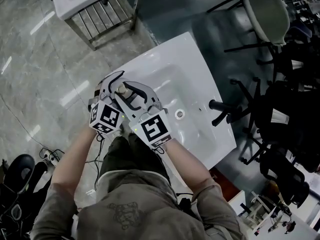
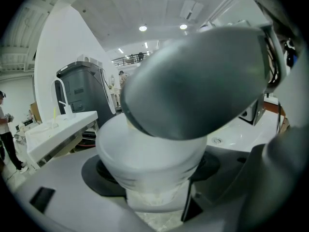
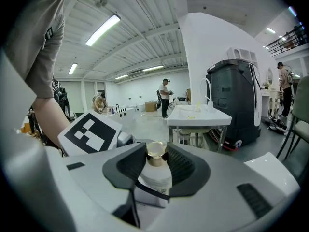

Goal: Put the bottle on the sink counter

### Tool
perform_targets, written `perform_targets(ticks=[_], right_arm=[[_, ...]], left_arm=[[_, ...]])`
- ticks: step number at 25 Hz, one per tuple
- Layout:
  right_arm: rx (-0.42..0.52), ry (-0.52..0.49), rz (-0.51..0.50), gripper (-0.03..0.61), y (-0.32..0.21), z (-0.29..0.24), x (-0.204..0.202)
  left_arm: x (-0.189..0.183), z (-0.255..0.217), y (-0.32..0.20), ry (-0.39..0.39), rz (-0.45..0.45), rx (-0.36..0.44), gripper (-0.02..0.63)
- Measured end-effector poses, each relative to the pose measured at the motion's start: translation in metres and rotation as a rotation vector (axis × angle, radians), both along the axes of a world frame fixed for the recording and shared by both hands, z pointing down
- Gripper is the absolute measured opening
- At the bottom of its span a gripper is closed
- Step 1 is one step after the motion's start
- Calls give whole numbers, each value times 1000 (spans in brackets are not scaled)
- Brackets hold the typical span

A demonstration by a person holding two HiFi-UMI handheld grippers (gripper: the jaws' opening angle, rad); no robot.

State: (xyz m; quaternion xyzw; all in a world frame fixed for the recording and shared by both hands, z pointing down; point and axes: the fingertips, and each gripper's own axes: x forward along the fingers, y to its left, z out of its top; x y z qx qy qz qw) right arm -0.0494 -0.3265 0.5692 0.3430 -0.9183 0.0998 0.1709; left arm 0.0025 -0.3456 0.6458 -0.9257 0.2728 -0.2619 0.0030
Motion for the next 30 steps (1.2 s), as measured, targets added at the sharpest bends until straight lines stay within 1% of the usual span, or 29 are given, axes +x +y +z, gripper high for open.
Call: perform_targets(ticks=[6, 10, 14, 18, 24, 27, 30], right_arm=[[-16, 5, 23, 140, -8, 14, 3], [-33, 9, 32, 140, -12, 21, 6], [10, 53, 18, 138, -14, 22, 7], [1, 52, 31, 138, -15, 25, 10], [-22, 56, 63, 135, -16, 27, 11], [-23, 83, 88, 135, -19, 31, 11], [-20, 90, 97, 135, -20, 31, 10]], left_arm=[[1, 15, -7, -20, -10, -15, 328], [1, 24, -10, -61, -13, -31, 328], [1, 27, -13, -88, -21, -28, 328], [2, 30, -13, -111, -31, -39, 328], [1, 29, -13, -110, -50, -31, 330], [0, 25, -15, -79, -92, 0, 341], [-4, 24, -15, -46, -139, -13, 345]])
